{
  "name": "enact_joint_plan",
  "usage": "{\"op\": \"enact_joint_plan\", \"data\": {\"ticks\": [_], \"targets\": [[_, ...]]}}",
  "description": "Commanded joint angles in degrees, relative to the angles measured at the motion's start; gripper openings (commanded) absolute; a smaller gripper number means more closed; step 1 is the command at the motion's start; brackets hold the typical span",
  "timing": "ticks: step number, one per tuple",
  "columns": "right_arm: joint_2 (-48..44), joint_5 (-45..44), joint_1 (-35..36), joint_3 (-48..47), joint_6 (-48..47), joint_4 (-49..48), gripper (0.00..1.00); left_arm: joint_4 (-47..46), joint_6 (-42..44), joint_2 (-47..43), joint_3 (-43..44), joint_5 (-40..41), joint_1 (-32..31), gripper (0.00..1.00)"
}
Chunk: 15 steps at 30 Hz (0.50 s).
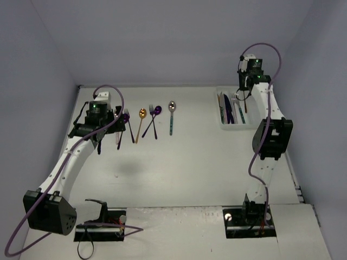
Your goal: Sort the eating utensils into containers
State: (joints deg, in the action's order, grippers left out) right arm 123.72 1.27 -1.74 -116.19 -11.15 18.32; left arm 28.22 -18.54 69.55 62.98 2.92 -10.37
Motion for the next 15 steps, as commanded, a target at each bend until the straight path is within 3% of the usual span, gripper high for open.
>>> {"op": "enact_joint_plan", "data": {"ticks": [1, 15], "targets": [[6.04, 0.34, -1.46, -4.76, -5.42, -0.29, 0.00, -1.33, 0.96, -0.83, 1.70, 1.03, 0.44, 0.82], [11.45, 0.43, -3.89, 1.00, -6.92, -8.74, 0.00, -1.15, 1.14, 0.12, 1.85, 1.47, 0.53, 0.82]]}}
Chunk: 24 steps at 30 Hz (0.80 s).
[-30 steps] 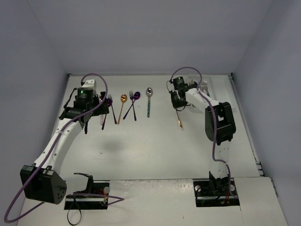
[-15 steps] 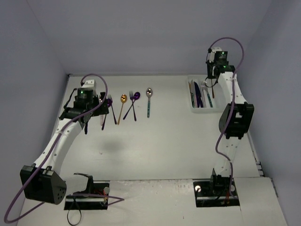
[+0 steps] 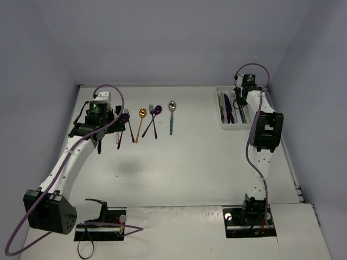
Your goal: Sort the eating utensils into containers
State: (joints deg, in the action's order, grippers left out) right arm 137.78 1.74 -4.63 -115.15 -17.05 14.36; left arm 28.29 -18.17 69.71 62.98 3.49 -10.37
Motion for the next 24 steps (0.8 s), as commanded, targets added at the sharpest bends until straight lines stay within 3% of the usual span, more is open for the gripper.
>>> {"op": "enact_joint_plan", "data": {"ticks": [1, 13, 18, 21, 24], "targets": [[-2.76, 0.01, -1.15, 0.17, -1.13, -4.94, 0.00, -1.22, 0.77, 0.06, 1.80, 0.91, 0.53, 0.82], [-1.99, 1.30, -2.58, 1.24, 1.64, -5.66, 0.02, -1.14, 0.70, 0.33, 1.88, 0.57, 0.53, 0.81], [-3.97, 2.22, -2.38, 0.98, 3.38, -5.66, 0.33, -1.14, 0.68, 0.38, 1.81, 0.63, 0.53, 0.82], [-7.68, 2.79, -1.99, 0.65, 4.66, -5.64, 0.43, -1.14, 0.60, 0.20, 1.99, 0.37, 0.51, 0.81], [-11.56, 2.07, -0.92, 0.99, 6.29, -5.57, 0.46, -1.14, 0.58, -0.14, 2.06, 0.27, 0.46, 0.81]]}}
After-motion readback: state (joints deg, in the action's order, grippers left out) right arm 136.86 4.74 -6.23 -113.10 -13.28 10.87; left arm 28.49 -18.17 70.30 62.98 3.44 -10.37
